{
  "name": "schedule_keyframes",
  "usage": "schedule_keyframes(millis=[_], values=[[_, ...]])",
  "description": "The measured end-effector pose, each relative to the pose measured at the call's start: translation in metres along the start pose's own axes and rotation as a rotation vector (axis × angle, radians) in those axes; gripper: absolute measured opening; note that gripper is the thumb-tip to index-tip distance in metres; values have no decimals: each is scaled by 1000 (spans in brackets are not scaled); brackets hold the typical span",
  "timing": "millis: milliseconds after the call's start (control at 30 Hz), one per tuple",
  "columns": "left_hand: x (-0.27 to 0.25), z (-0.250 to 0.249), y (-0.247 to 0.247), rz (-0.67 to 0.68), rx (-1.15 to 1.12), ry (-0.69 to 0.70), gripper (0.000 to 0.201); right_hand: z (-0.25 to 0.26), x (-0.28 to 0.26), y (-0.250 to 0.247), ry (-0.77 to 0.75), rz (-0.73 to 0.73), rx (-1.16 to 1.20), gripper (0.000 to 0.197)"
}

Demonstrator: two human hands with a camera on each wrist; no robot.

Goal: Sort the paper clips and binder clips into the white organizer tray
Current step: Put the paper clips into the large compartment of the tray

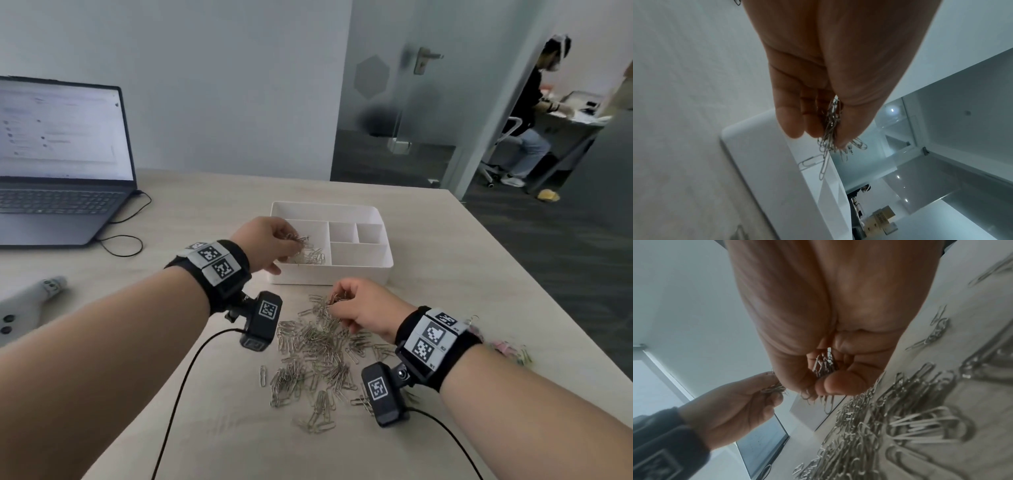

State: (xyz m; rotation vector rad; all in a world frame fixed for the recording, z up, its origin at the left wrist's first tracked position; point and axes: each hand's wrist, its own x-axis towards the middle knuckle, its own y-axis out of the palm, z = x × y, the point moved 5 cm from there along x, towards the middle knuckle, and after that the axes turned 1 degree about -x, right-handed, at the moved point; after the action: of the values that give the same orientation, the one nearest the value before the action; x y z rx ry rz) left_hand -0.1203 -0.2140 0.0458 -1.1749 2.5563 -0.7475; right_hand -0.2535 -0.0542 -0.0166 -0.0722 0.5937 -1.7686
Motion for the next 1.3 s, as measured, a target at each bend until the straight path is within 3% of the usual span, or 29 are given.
schedule_keyframes(millis=[200, 400, 633, 767, 900, 1100, 1200, 1300], values=[[30, 0, -5, -93, 33, -55, 15, 1, 8, -3, -15, 0, 86, 12], [23, 17, -7, -134, 37, -50, 27, 25, 20, -6, -69, -12, 82, 12], [-9, 31, -17, -185, 45, -49, 14, 75, 58, -9, -133, -143, 124, 13], [-27, 47, -14, -150, 71, -115, 14, 87, 79, -2, -140, -239, 7, 9], [-44, 56, -6, -90, 140, -133, 13, 85, 80, 2, -104, -214, -97, 29], [-65, 61, 25, 145, 498, -93, 25, 75, 31, -18, -156, -262, -104, 25], [-75, 57, 37, 184, 599, -122, 40, 52, 0, -31, -109, -285, -68, 24], [-86, 49, 50, 213, 624, -104, 41, 24, -29, -37, -46, -289, -79, 24]])
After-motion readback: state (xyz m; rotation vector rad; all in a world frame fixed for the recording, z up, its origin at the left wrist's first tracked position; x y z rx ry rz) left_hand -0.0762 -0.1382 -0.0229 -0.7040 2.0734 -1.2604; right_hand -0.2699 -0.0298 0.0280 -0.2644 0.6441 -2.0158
